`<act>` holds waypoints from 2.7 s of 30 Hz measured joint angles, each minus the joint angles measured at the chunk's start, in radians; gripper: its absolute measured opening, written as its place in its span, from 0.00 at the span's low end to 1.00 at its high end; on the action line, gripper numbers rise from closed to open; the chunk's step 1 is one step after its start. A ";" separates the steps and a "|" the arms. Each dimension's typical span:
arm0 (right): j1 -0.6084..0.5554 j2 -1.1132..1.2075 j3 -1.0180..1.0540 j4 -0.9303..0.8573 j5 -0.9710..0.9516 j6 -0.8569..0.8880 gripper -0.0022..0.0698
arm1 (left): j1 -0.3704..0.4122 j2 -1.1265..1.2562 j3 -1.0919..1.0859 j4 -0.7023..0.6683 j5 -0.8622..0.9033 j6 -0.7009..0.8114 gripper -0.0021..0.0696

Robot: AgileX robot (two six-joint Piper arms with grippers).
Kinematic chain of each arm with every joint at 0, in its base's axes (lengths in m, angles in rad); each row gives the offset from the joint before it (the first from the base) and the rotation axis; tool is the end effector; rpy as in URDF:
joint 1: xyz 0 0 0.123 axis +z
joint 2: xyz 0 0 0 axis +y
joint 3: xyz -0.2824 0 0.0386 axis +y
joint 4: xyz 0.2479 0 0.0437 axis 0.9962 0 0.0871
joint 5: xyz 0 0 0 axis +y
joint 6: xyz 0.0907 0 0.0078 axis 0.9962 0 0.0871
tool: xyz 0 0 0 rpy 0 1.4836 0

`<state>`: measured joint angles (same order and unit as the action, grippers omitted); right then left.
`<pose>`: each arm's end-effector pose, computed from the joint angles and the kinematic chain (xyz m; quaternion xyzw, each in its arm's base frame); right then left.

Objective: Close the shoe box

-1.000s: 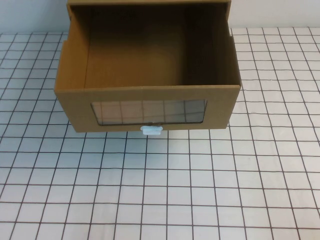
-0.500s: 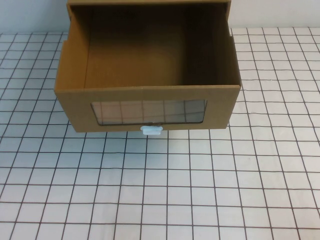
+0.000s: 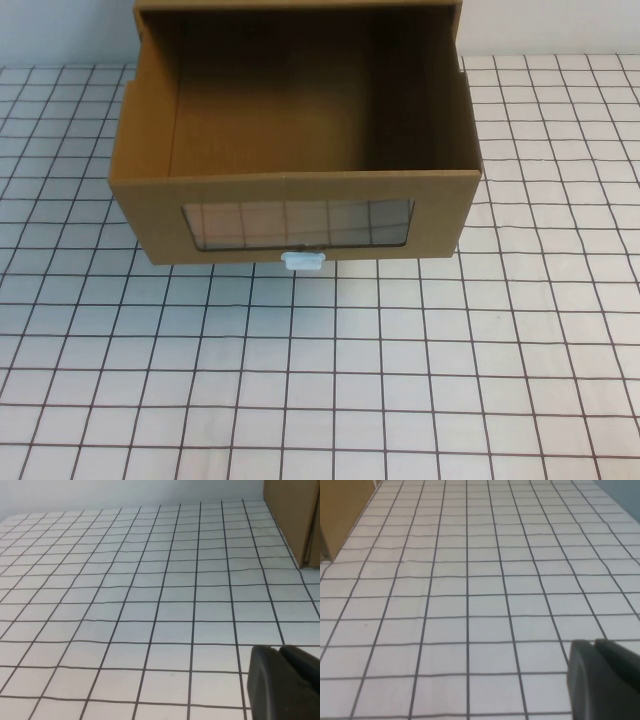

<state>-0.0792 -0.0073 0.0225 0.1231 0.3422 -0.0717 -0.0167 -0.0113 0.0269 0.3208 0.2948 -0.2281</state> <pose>0.0537 -0.0005 0.1753 0.0366 0.7943 0.0058 0.6064 0.0545 0.0075 0.1793 0.0086 0.7767 0.0554 0.6274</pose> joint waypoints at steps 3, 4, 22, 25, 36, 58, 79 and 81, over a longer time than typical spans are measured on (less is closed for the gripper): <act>0.000 0.000 0.000 0.000 -0.058 0.000 0.01 | 0.000 0.000 0.000 0.000 -0.013 0.000 0.02; 0.000 0.000 0.000 0.000 -0.097 0.000 0.01 | 0.000 0.000 0.000 0.000 -0.029 0.000 0.02; 0.000 -0.002 0.000 0.006 -0.955 0.000 0.01 | 0.000 0.000 0.000 0.014 -0.507 0.003 0.02; 0.000 -0.005 0.000 0.006 -1.001 0.003 0.01 | 0.000 0.000 0.000 0.015 -0.518 0.003 0.02; 0.000 -0.007 -0.025 0.006 -1.384 0.183 0.01 | 0.000 -0.002 -0.038 -0.321 -0.997 0.082 0.02; 0.000 0.367 -0.845 0.023 -0.762 0.387 0.01 | 0.000 0.420 -0.792 -0.847 -0.524 0.354 0.02; 0.098 0.750 -1.011 -0.058 -0.009 0.316 0.01 | -0.002 0.989 -1.104 -0.865 0.155 0.576 0.02; 0.099 0.774 -1.011 -0.034 0.117 0.238 0.01 | -0.011 1.066 -1.176 -0.886 0.219 0.615 0.02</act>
<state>0.0198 0.7662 -0.9888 0.0891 0.4588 0.1660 -0.0278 1.0543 -1.1488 -0.5654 0.5140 0.3864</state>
